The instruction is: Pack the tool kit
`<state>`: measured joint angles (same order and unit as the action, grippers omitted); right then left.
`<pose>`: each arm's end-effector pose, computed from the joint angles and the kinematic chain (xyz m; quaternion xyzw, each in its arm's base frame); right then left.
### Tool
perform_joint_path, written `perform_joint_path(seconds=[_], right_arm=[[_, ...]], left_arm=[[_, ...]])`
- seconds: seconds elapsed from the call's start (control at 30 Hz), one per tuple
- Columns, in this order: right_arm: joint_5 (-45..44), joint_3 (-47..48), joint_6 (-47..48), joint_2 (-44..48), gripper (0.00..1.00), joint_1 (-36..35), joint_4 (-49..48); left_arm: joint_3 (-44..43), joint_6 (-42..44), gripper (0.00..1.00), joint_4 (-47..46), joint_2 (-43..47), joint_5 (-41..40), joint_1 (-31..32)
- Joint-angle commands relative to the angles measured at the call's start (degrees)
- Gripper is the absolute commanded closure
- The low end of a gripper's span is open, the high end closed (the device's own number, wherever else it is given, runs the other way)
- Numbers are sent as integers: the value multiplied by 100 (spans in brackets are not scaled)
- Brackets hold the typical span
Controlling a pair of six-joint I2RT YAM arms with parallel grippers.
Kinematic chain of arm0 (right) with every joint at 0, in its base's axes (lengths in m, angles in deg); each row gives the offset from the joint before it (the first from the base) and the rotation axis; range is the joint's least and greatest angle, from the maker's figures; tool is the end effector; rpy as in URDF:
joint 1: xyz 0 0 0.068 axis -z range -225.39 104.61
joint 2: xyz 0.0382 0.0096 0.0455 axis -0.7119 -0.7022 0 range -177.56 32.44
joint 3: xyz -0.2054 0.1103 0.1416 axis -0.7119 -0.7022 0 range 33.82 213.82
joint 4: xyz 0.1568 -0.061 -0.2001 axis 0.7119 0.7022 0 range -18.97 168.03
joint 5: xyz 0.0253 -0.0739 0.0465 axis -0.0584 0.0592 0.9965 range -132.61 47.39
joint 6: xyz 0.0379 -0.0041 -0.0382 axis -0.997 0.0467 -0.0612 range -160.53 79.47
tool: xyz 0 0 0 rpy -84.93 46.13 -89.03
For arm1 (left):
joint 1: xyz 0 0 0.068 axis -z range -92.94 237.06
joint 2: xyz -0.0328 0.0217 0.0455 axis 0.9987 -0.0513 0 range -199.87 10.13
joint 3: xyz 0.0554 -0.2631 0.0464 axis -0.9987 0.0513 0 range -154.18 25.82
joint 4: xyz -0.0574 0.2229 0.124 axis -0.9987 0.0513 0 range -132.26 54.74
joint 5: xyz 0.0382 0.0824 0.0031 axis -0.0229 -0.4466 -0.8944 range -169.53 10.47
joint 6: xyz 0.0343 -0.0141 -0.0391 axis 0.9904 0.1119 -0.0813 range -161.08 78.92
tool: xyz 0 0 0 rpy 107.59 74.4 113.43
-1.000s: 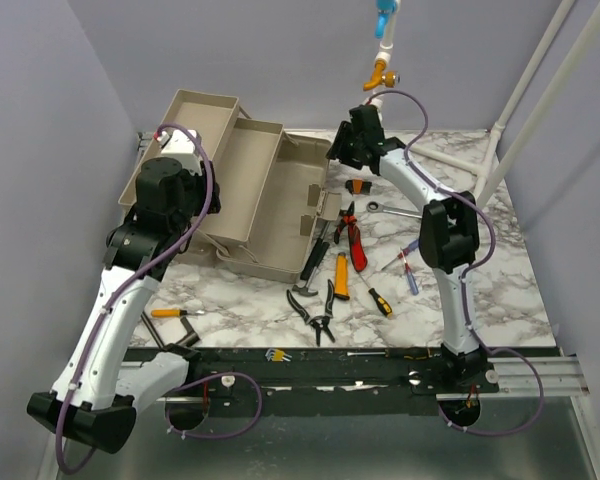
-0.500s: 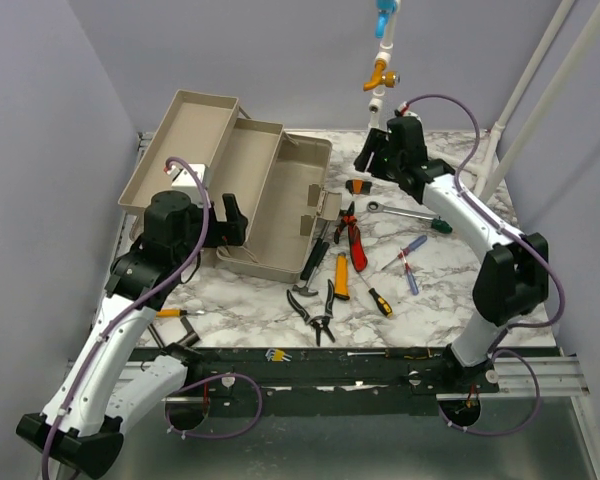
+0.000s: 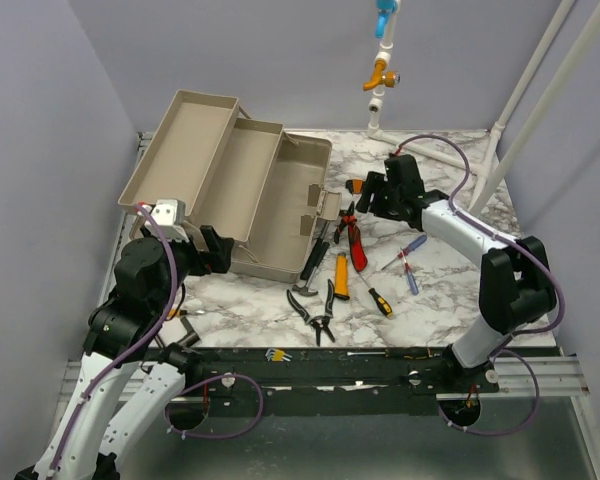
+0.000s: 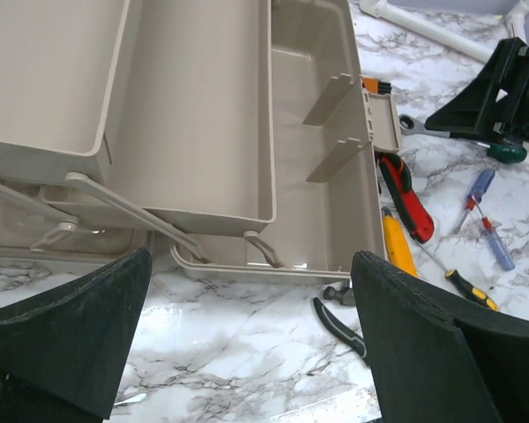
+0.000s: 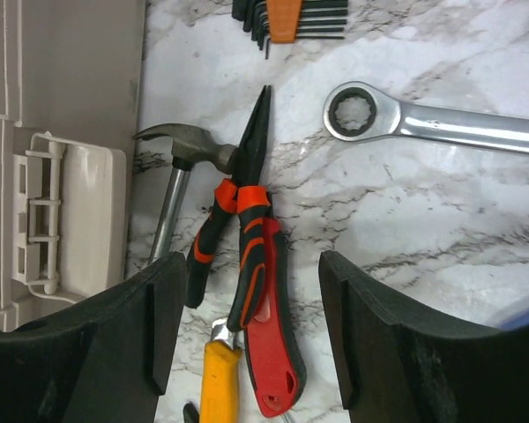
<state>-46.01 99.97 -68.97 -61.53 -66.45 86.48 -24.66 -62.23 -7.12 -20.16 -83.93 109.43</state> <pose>0.3392 0.1284 0.2404 0.0709 0.9149 0.1412 0.3714 0.0999 -0.0383 0.3592 -0.0150 0.7927 -0.1973 0.5766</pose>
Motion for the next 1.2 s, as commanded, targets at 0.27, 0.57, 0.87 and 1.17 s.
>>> perform_joint_path(seconds=[0.27,0.57,0.87,1.17], right_arm=[[367,109,54,-897,43,-245,-172],[171,168,67,-1234,50,-394,-173],[-561,244,169,-984,89,-399,170],[-1489,12,201,289,99,-397,144]], left_arm=[[196,590,1,-200,165,841,1],[465,629,1,-436,295,1011,4],[592,647,1,-513,297,1156,4],[658,664,1,-560,403,1370,4]])
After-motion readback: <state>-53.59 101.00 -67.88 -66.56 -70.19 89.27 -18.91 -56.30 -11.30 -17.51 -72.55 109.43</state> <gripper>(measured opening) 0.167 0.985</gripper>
